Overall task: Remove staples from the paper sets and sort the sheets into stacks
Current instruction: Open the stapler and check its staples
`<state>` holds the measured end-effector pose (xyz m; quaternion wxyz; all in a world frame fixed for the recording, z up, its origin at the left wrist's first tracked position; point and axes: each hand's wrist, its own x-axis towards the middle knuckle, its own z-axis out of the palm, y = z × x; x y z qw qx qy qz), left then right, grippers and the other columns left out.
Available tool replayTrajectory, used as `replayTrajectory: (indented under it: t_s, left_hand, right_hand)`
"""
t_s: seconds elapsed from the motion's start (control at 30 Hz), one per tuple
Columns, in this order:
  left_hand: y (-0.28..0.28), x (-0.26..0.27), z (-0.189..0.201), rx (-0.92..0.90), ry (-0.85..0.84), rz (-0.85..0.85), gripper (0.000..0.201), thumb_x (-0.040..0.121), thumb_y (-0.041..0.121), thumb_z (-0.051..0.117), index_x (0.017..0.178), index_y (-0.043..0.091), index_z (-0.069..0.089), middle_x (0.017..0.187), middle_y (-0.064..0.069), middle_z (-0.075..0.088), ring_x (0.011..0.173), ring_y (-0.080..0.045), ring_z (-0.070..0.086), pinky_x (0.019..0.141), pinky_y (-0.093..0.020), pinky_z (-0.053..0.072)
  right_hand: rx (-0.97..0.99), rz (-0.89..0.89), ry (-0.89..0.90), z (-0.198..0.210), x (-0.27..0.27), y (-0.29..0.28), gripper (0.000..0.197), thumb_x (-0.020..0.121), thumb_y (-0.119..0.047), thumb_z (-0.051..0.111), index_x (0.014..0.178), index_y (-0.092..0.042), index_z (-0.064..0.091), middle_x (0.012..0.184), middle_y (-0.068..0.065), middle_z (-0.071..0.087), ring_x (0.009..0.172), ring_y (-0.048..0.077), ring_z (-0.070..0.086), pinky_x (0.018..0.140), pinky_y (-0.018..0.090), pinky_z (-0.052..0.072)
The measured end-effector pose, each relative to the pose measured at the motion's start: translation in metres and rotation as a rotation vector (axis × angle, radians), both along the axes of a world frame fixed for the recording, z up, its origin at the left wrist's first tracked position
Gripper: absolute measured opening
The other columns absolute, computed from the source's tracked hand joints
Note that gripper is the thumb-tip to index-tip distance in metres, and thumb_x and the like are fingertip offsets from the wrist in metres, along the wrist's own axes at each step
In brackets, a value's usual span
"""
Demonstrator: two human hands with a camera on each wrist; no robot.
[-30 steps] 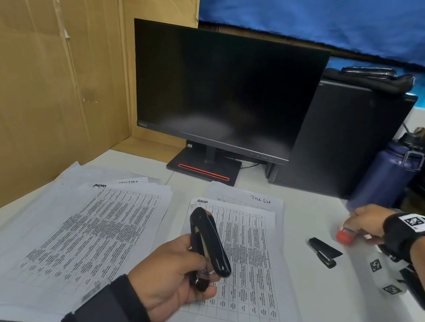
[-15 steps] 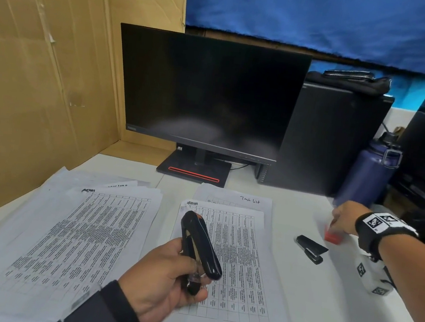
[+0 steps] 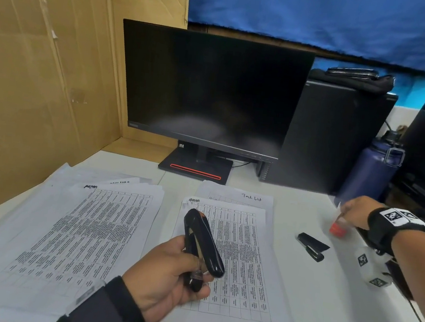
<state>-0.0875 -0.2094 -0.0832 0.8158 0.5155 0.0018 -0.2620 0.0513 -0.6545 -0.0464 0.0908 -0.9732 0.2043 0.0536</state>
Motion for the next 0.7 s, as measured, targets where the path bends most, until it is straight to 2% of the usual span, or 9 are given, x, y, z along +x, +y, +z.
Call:
replayTrajectory:
  t_s: [0.1,0.2,0.4,0.47,0.53,0.57,0.6,0.67,0.7]
  left_hand:
    - [0.000,0.000,-0.002,-0.005,-0.005,-0.018,0.041,0.074,-0.012,0.059,0.114,-0.003,0.061,0.083,-0.023,0.067,0.060,-0.023,0.062,0.052,-0.033,0.055]
    - [-0.001,-0.001,-0.004,-0.001,-0.008,-0.027,0.034,0.085,-0.018,0.053,0.115,-0.004,0.060,0.080,-0.022,0.067,0.058,-0.022,0.063,0.052,-0.032,0.055]
    - [-0.001,-0.002,-0.003,0.027,-0.001,-0.027,0.031,0.088,-0.018,0.051,0.112,-0.002,0.060,0.077,-0.020,0.066,0.060,-0.023,0.060,0.056,-0.033,0.055]
    - [-0.002,-0.001,-0.004,0.037,0.006,-0.019,0.030,0.092,-0.018,0.045,0.113,-0.002,0.059,0.078,-0.020,0.066,0.060,-0.023,0.060,0.056,-0.033,0.054]
    - [-0.002,-0.001,-0.003,0.035,0.005,-0.020,0.030,0.092,-0.018,0.044,0.112,-0.002,0.060,0.078,-0.020,0.066,0.060,-0.022,0.060,0.056,-0.033,0.054]
    - [-0.002,-0.002,-0.003,0.036,0.002,-0.022,0.030,0.091,-0.018,0.046,0.111,-0.001,0.061,0.079,-0.020,0.067,0.061,-0.022,0.060,0.057,-0.033,0.054]
    - [-0.002,-0.002,-0.003,0.035,0.002,-0.025,0.030,0.088,-0.017,0.049,0.110,-0.001,0.062,0.080,-0.020,0.067,0.062,-0.022,0.061,0.056,-0.033,0.054]
    - [-0.002,-0.002,-0.003,0.038,0.006,-0.023,0.032,0.084,-0.016,0.053,0.111,0.000,0.062,0.081,-0.020,0.068,0.062,-0.022,0.061,0.057,-0.033,0.054]
    - [-0.002,-0.002,-0.003,0.040,0.006,-0.023,0.034,0.081,-0.014,0.055,0.111,0.000,0.062,0.080,-0.020,0.067,0.062,-0.022,0.061,0.058,-0.034,0.054]
  right_hand:
    - [-0.029,-0.013,0.070,0.001,0.000,0.003,0.021,0.070,-0.022,0.086,0.071,-0.025,0.065,0.074,-0.003,0.064,0.064,0.009,0.054,0.058,0.022,0.042]
    - [-0.011,0.000,0.099,0.000,0.003,0.006,0.022,0.068,-0.021,0.087,0.072,-0.025,0.065,0.073,-0.006,0.060,0.063,0.007,0.051,0.054,0.019,0.040]
    - [0.157,-0.046,-0.144,0.010,0.008,-0.001,0.015,0.071,-0.006,0.087,0.075,-0.017,0.078,0.088,0.005,0.074,0.094,0.029,0.069,0.079,0.028,0.052]
    - [0.106,-0.052,-0.129,0.015,0.010,0.004,0.017,0.080,-0.016,0.083,0.096,-0.016,0.080,0.108,0.006,0.075,0.108,0.027,0.068,0.088,0.030,0.052]
    - [0.060,-0.084,-0.118,0.020,0.008,0.014,0.040,0.095,-0.035,0.063,0.133,-0.023,0.063,0.144,-0.004,0.057,0.128,0.018,0.056,0.104,0.027,0.045]
    - [0.021,-0.075,-0.097,0.023,0.007,0.018,0.043,0.097,-0.036,0.058,0.138,-0.026,0.058,0.149,-0.006,0.051,0.129,0.017,0.053,0.103,0.025,0.045]
    - [0.037,-0.087,-0.108,0.021,0.007,0.018,0.037,0.094,-0.030,0.063,0.130,-0.025,0.063,0.144,-0.004,0.056,0.120,0.019,0.058,0.092,0.024,0.049]
    - [0.024,-0.061,-0.135,0.013,0.010,0.011,0.020,0.080,-0.013,0.074,0.098,-0.022,0.072,0.109,0.000,0.073,0.085,0.019,0.064,0.066,0.023,0.047]
    - [0.020,-0.048,-0.152,0.011,0.009,0.013,0.018,0.077,-0.007,0.074,0.088,-0.020,0.073,0.092,-0.001,0.073,0.076,0.018,0.063,0.063,0.023,0.045]
